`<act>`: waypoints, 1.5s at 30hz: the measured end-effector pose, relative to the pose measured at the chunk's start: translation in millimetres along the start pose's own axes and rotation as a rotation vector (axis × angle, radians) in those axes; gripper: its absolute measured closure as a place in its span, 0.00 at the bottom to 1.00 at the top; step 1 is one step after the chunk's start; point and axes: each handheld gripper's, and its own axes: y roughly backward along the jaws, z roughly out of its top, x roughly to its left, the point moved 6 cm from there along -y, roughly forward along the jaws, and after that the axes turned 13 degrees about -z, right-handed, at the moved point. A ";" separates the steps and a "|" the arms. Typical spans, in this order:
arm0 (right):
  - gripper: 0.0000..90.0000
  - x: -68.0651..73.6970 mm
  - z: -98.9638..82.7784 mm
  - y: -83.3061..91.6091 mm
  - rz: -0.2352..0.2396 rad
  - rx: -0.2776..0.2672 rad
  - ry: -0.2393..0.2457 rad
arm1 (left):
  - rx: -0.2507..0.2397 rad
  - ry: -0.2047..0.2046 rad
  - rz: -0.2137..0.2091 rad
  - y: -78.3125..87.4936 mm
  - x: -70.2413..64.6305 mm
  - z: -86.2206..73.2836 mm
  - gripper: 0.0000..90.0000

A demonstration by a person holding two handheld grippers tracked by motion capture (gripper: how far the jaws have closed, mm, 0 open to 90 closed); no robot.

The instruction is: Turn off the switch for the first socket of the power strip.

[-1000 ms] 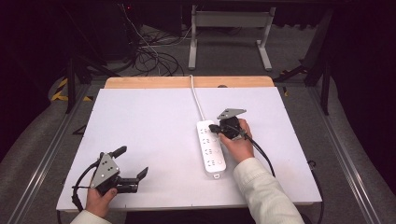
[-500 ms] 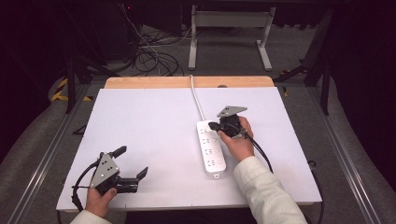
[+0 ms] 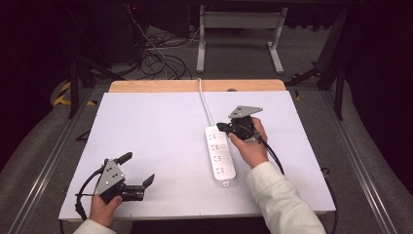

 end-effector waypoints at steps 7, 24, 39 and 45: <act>1.00 1.7 5.7 5.7 -0.010 -0.010 0.022 | 0.000 0.000 0.001 0.2 -0.3 0.2 0.03; 0.56 4.1 12.1 23.2 0.039 -0.056 0.033 | 0.002 0.000 0.002 0.4 0.1 -0.3 0.03; 0.39 8.7 14.6 63.9 0.053 -0.104 0.041 | 0.001 -0.001 0.007 1.5 0.0 0.4 0.03; 0.34 7.3 6.8 78.6 0.062 -0.105 0.031 | -0.003 -0.005 0.011 2.1 0.5 1.0 0.03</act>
